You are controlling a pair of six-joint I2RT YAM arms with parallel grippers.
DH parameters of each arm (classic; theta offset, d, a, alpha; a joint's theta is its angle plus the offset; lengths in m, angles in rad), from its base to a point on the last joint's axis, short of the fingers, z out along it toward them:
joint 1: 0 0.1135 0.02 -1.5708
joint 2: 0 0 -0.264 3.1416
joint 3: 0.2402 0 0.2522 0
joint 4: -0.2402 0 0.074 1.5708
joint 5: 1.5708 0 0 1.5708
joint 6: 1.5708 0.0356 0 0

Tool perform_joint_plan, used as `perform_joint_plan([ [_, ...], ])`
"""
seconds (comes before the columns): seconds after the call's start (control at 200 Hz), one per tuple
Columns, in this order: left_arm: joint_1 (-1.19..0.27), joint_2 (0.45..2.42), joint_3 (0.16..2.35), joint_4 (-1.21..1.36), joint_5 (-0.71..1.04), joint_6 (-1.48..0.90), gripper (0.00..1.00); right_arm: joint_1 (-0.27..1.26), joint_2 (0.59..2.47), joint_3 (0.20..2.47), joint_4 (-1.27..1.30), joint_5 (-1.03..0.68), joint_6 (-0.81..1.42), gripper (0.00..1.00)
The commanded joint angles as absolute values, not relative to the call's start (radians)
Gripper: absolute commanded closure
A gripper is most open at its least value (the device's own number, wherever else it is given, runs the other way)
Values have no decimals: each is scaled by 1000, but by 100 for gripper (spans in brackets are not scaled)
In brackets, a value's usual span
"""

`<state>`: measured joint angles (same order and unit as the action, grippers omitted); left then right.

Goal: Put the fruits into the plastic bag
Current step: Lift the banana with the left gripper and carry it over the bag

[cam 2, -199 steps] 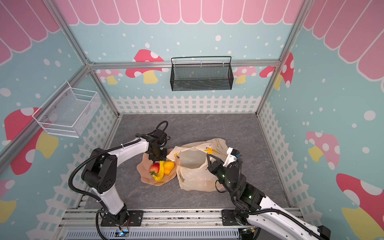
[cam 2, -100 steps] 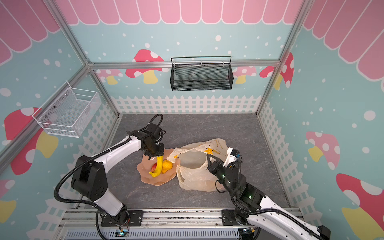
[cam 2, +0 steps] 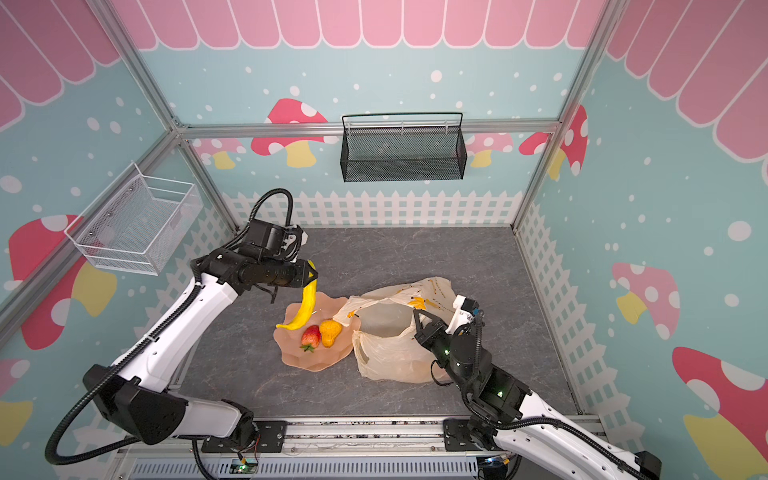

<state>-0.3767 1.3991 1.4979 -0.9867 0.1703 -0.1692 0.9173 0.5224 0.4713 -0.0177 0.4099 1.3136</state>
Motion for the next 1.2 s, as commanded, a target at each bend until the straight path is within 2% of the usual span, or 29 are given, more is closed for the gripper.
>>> perform_joint_plan([
  [0.0, -405, 1361, 1512, -985, 249, 18, 88, 920, 522, 507, -27, 415, 1311, 100],
  [0.11, -503, 1319, 1496, -948, 248, 107, 88, 920, 527, 518, -37, 415, 1308, 100],
  [0.21, -589, 1288, 1457, -900, 202, 187, 94, 920, 527, 522, -41, 417, 1308, 100],
  [0.345, -655, 1268, 1457, -890, 197, 252, 97, 920, 532, 532, -51, 416, 1304, 100],
  [0.53, -738, 1241, 1396, -871, 209, 350, 97, 920, 537, 529, -49, 414, 1306, 100],
  [0.73, -835, 1245, 1357, -856, 126, 458, 96, 920, 537, 528, -49, 413, 1311, 100],
  [0.98, -913, 1279, 1308, -837, 106, 486, 96, 919, 547, 533, -49, 409, 1310, 100],
  [1.196, -917, 1362, 1260, -729, 69, 501, 99, 920, 556, 540, -47, 407, 1306, 100],
])
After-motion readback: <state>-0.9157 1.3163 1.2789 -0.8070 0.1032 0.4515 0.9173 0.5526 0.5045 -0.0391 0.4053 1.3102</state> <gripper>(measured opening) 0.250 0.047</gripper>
